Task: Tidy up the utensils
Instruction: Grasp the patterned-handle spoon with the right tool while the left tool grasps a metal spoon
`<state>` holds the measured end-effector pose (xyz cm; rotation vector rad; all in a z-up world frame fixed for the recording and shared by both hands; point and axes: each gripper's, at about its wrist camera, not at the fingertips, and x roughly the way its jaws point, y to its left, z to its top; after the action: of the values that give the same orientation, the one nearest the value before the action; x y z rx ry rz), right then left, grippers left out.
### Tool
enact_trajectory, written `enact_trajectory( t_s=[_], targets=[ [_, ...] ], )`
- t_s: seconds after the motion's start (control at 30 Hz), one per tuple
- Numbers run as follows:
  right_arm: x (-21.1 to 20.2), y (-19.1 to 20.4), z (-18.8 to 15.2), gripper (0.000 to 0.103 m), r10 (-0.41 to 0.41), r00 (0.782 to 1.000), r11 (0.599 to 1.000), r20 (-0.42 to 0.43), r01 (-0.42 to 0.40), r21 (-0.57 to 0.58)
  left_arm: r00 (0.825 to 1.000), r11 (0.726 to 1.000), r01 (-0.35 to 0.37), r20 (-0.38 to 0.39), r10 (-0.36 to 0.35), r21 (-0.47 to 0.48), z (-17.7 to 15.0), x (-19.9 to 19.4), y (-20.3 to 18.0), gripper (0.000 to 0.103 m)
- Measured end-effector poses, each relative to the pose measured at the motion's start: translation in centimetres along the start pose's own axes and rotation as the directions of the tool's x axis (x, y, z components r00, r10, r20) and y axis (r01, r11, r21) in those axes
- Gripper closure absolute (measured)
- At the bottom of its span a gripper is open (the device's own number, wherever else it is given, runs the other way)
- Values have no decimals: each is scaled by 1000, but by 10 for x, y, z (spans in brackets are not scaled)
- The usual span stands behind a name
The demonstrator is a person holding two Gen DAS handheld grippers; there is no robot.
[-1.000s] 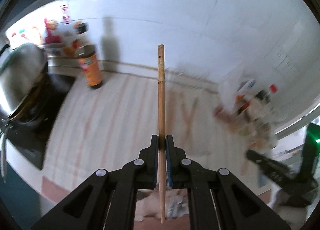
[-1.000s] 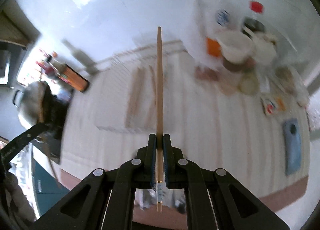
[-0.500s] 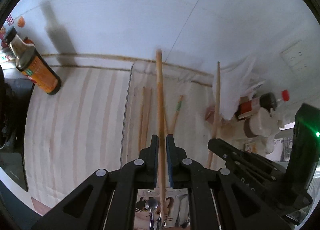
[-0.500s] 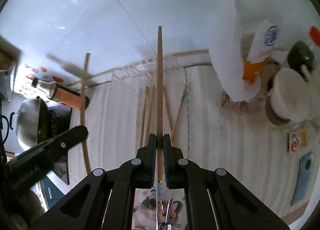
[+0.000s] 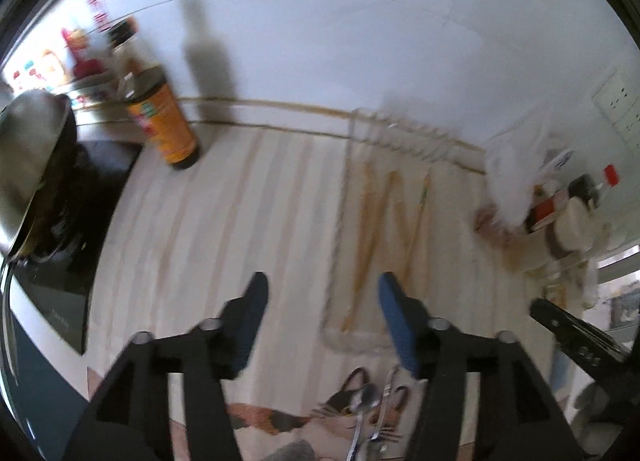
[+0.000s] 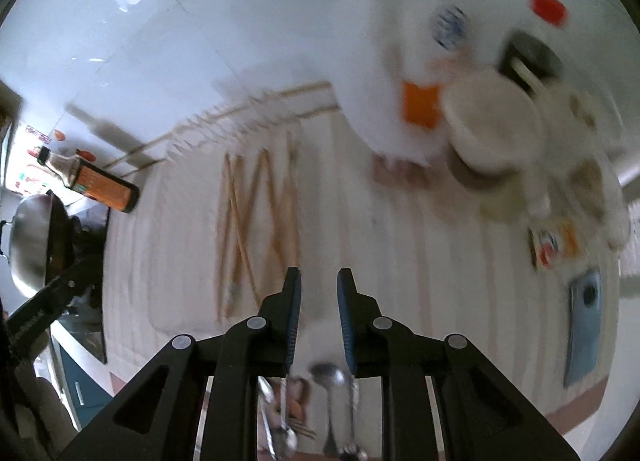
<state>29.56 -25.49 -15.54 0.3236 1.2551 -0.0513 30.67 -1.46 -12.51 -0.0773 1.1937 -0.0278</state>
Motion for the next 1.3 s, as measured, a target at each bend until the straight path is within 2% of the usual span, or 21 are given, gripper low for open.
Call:
enact_trajectory(
  t_s=[0.1, 0.13, 0.17, 0.2, 0.23, 0.33, 0.47, 0.57, 0.7, 0.77, 0.83, 0.87, 0.97, 1.1, 1.3],
  targets=[
    [7, -19, -28, 70, -17, 1000, 999, -20, 18, 28, 998, 998, -56, 30, 57, -9, -24, 4, 10, 25],
    [10, -23, -35, 68, -23, 999, 999, -29, 24, 31, 995, 996, -83, 60, 84, -11, -34, 6, 14, 23],
    [16, -29, -45, 68, -25, 998, 999, -49, 26, 38, 991, 994, -105, 81, 105, -5, -40, 8, 14, 14],
    [21, -34, -54, 68, -20, 997, 999, -71, 24, 47, 988, 992, -124, 97, 123, 7, -46, 10, 14, 0],
    [29, -39, -65, 68, -15, 995, 998, -99, 20, 56, 985, 990, -141, 102, 138, 23, -54, 15, 14, 0],
    [46, -44, -92, 68, -24, 988, 998, -154, 32, 47, 982, 980, -186, 52, 183, 69, -76, 37, 10, 0],
    [69, -42, -124, 68, -32, 974, 999, -223, 39, 25, 985, 983, -167, -34, 170, 81, -106, 58, 10, 0],
    [86, -37, -142, 68, -46, 966, 999, -256, 48, 0, 980, 982, -167, -92, 175, 94, -125, 69, 8, 0],
    [103, -27, -158, 67, -70, 962, 997, -263, 63, -36, 974, 982, -154, -150, 169, 107, -141, 82, 1, 0],
    [103, -19, -164, 69, -113, 967, 992, -228, 96, -85, 970, 984, -137, -183, 157, 116, -148, 87, -6, 0],
    [103, -16, -168, 92, -171, 964, 982, -204, 149, -117, 968, 986, -105, -214, 132, 133, -156, 90, -14, 1],
    [102, -18, -170, 95, -187, 962, 979, -199, 166, -120, 966, 986, -90, -227, 120, 139, -160, 92, -18, 2],
    [99, -27, -173, 95, -188, 961, 981, -205, 172, -94, 958, 987, -35, -275, 77, 155, -173, 97, -28, 16],
    [94, -50, -179, 95, -202, 958, 979, -204, 192, -67, 951, 984, 7, -305, 48, 179, -182, 102, -41, 28],
    [87, -74, -187, 95, -209, 956, 978, -208, 207, -31, 950, 987, 14, -311, 36, 158, -176, 115, -55, 34]
  ],
)
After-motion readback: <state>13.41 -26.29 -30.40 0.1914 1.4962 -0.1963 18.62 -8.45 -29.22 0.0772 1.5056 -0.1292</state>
